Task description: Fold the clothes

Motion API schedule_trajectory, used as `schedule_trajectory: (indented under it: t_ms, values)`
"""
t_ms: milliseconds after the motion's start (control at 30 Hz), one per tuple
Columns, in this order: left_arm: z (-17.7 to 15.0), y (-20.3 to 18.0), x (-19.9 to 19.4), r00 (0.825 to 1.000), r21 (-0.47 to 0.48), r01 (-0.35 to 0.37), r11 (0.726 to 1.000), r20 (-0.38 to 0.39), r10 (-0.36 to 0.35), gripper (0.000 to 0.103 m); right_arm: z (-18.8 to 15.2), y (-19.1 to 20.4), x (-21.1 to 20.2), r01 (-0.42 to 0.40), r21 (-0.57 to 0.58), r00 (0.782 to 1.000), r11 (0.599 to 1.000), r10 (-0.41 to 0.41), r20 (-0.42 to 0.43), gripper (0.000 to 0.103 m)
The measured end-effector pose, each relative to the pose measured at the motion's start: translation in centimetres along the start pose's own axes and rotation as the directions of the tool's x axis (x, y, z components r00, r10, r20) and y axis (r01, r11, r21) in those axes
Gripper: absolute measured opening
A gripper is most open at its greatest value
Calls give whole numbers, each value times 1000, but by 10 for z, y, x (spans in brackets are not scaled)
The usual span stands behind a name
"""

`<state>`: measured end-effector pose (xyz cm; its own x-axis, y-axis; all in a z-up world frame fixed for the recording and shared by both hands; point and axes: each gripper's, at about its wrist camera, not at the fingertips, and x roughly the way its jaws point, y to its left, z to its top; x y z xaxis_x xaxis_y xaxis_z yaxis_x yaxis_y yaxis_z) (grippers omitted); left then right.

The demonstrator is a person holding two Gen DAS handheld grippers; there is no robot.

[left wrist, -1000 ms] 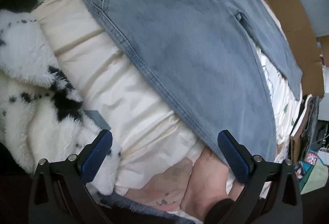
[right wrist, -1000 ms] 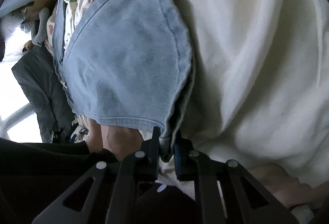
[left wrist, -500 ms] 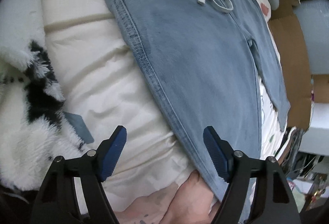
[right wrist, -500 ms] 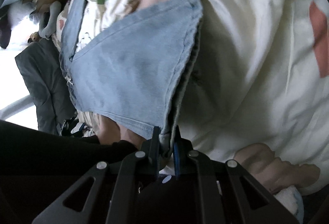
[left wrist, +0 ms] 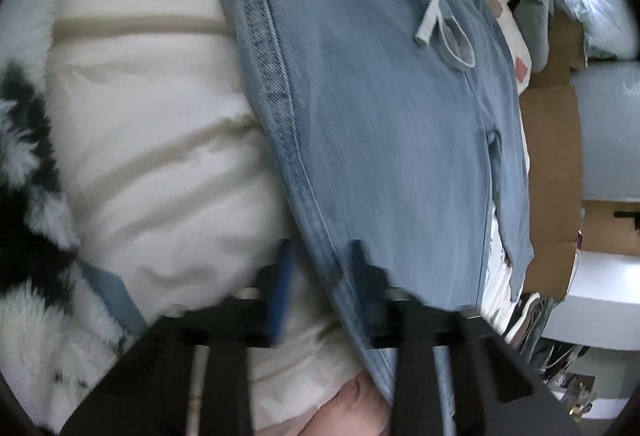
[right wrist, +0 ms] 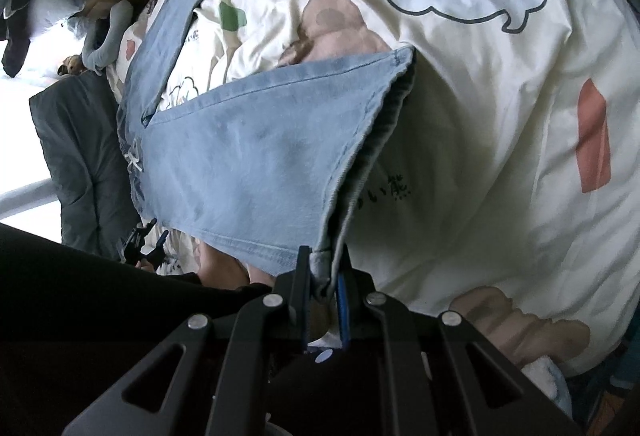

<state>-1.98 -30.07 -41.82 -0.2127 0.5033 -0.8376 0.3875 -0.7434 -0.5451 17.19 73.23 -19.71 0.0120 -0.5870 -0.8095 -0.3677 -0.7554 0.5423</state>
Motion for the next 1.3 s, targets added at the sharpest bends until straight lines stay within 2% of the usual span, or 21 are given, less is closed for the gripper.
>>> schedule_trajectory:
  t_ms: [133, 433, 533, 633, 667, 700, 1000, 1300]
  values:
    - [7, 3, 5, 999, -22, 34, 999, 11, -33, 19, -1, 9, 2, 27, -5, 1000, 1000, -27, -3, 9]
    - [22, 5, 14, 995, -79, 95, 992, 2, -95, 19, -2, 14, -1, 33, -2, 999, 999, -33, 8, 9]
    - [24, 8, 15, 997, -86, 77, 993, -14, -79, 19, -1, 15, -3, 35, 0, 999, 999, -35, 11, 9]
    - [25, 4, 13, 997, -55, 69, 996, -14, -69, 17, 0, 16, -6, 32, -2, 999, 999, -32, 18, 9]
    - [25, 3, 13, 997, -49, 73, 996, -13, -74, 8, 0, 17, -7, 31, -2, 999, 1000, -31, 21, 9]
    - [26, 2, 11, 996, -53, 83, 995, -13, -84, 6, 0, 17, -8, 30, -1, 999, 1000, -30, 24, 9]
    - [35, -25, -13, 990, -7, 144, 990, -4, -144, 5, 8, 26, -22, 14, -4, 998, 1000, -14, 65, 9]
    - [43, -56, -41, 990, 35, 140, 990, 3, -140, 5, 23, 38, -52, -41, -29, 989, 999, 45, 138, 9]
